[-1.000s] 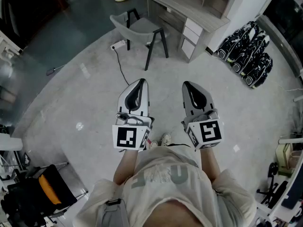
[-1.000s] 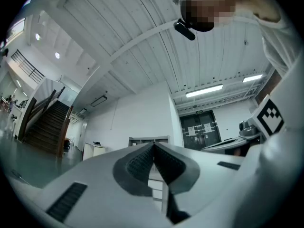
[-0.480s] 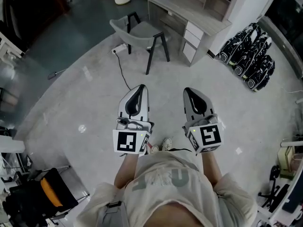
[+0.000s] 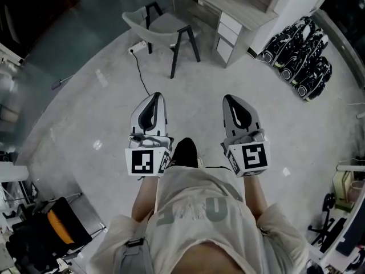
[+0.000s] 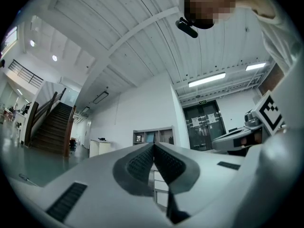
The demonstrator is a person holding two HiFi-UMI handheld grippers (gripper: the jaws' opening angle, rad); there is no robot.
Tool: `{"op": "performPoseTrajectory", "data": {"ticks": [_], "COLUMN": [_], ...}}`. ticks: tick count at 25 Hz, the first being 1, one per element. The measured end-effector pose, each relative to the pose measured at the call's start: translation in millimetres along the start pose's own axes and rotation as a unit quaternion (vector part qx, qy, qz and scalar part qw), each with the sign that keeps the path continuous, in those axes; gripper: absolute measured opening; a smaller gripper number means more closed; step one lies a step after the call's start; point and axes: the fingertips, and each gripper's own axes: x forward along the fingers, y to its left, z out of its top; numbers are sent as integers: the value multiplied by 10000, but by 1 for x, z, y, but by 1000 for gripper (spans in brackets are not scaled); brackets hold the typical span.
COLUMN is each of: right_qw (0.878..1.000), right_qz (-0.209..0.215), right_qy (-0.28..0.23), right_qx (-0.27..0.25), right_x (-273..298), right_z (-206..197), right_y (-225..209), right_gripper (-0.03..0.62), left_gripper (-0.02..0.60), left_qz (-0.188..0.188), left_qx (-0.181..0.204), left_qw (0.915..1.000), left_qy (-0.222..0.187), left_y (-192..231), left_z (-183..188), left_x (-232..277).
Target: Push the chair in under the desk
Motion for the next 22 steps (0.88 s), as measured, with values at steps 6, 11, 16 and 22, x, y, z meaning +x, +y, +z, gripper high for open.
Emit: {"op": "performPoseTrajectory", "data": {"ticks": [6, 11, 16, 22], "right_qw": [9989, 9990, 9977, 9994], "right_qz": [97, 202, 190, 96], "right_qy": [292, 293, 535, 286], "right_qx": [361, 264, 363, 183], "right_x": [27, 90, 182, 341], "right_z": [-29, -41, -62, -24], "right_y": [-15, -21, -44, -87], "right_gripper": [18, 18, 18, 18], "left_gripper": [14, 14, 14, 14], "left_qz": [114, 178, 173, 21], "left_qx": [36, -38, -246, -108], "left_qw": [9999, 9998, 9992, 9999], "left_qy": [26, 26, 253, 31], "left_y": [17, 59, 114, 206], "left_z": [-11, -40, -83, -75], "left_x": [28, 77, 156, 297]}}
